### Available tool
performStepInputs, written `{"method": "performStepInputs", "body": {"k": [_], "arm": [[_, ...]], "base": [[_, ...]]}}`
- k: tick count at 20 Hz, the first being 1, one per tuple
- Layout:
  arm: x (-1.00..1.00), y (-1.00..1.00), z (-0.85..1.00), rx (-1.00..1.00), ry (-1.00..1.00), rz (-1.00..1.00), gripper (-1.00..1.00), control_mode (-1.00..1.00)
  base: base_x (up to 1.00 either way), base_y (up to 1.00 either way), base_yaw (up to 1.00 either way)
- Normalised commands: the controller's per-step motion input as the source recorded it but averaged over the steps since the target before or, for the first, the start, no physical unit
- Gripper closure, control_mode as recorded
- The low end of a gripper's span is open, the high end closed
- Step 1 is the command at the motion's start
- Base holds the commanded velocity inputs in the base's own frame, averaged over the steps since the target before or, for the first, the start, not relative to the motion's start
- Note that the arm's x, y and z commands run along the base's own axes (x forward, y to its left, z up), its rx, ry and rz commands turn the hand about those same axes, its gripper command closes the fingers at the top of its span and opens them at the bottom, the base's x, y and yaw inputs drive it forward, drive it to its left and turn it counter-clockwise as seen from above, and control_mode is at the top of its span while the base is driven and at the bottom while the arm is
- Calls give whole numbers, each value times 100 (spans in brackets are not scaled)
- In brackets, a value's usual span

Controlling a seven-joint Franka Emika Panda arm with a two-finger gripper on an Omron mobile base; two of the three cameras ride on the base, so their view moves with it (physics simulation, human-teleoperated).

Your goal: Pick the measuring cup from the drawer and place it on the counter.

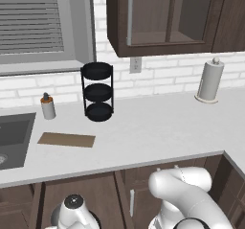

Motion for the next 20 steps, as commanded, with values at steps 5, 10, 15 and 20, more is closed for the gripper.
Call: {"method": "performStepInputs", "body": {"k": [5,10,15,20], "arm": [[0,0,0,0,0,0,100,-100],[-40,8,0,-1,-3,4,100,-100],[-67,0,61,-1,-9,15,100,-100],[-11,0,100,2,-1,10,100,-100]], "base": [[0,0,0],[0,0,0],[0,0,0],[0,0,0]]}}
